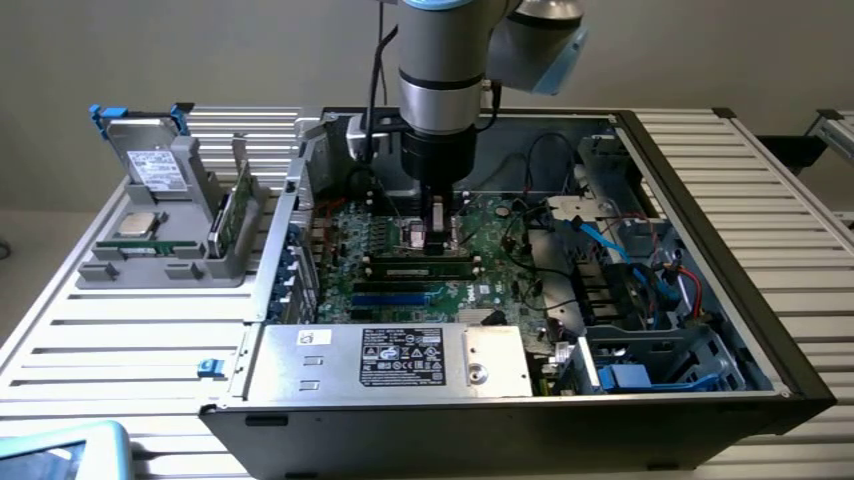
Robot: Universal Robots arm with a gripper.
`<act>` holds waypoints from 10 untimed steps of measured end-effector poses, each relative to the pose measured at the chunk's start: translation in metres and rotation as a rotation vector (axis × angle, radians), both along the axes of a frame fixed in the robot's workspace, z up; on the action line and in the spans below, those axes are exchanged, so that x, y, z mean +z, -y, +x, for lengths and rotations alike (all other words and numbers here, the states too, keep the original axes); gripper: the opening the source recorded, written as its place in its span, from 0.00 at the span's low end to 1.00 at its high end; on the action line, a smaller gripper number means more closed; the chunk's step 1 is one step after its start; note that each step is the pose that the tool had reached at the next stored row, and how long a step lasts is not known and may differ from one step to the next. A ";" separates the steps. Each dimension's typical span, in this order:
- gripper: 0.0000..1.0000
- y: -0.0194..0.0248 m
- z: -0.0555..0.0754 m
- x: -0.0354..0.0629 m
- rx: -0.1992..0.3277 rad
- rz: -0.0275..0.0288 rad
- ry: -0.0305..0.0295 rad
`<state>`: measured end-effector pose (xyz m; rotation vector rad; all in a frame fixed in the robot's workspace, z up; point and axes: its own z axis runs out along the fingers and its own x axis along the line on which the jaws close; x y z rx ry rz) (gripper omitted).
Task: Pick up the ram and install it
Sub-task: 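Press down the ram until it locks into place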
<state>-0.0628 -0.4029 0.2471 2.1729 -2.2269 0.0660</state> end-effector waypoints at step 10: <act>0.11 0.0000 0.000 0.0000 -0.079 -0.0001 0.0000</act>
